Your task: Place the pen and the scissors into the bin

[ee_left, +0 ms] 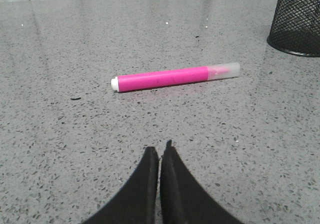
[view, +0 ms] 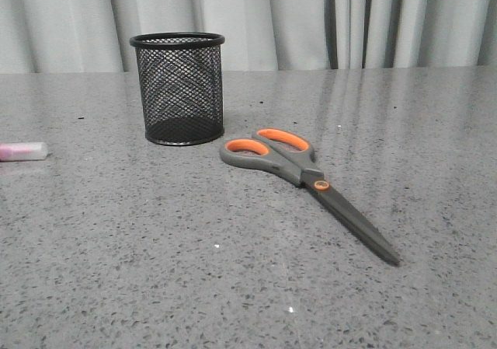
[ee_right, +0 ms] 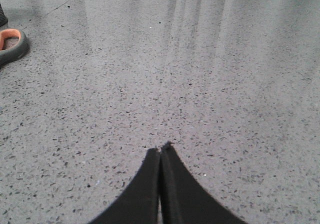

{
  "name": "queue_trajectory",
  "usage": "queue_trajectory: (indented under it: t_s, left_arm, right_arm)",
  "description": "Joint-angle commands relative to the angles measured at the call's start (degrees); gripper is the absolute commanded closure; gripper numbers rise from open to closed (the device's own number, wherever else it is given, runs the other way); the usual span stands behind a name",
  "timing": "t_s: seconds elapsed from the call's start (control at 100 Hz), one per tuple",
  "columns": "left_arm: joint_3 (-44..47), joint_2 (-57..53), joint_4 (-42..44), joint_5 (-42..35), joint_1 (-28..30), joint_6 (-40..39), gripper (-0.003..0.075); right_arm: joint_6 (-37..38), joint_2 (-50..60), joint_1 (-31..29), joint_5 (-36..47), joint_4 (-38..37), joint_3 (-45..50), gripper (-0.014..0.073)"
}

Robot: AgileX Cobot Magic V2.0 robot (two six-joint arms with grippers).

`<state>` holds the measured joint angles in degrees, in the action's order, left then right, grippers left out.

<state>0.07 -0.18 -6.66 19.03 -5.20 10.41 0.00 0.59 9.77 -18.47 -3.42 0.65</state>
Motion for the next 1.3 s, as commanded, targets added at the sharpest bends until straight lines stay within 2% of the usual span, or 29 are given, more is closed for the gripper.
queue_trajectory:
  t_s: [0.0, 0.77, 0.96, 1.08, 1.17, 1.29]
  left_arm:
    - [2.5, -1.8, -0.2, -3.1, 0.2, -0.6, 0.0739]
    - [2.5, -1.8, -0.2, -3.1, 0.2, -0.6, 0.0739]
    - [2.5, -1.8, -0.2, -3.1, 0.2, -0.6, 0.0739]
    - [2.5, -1.8, -0.2, -3.2, 0.2, -0.6, 0.0739]
    - [2.5, -1.8, -0.6, -3.5, 0.2, -0.6, 0.0739]
    - [2.5, -1.8, -5.2, -7.1, 0.2, -0.6, 0.0739]
  right_arm:
    - [-0.4, 1.1, -0.2, 3.6, -0.2, 0.7, 0.0652]
    - [-0.4, 1.1, -0.2, 4.0, -0.2, 0.7, 0.0652]
    - [-0.4, 1.1, -0.2, 8.3, -0.2, 0.7, 0.0652]
    - [-0.4, 1.1, -0.2, 14.3, -0.2, 0.7, 0.0652]
    - [0.3, 1.1, -0.2, 20.2, 3.4, 0.7, 0.0652]
    - [1.8, 1.1, -0.2, 26.2, 14.8, 0.7, 0.0652]
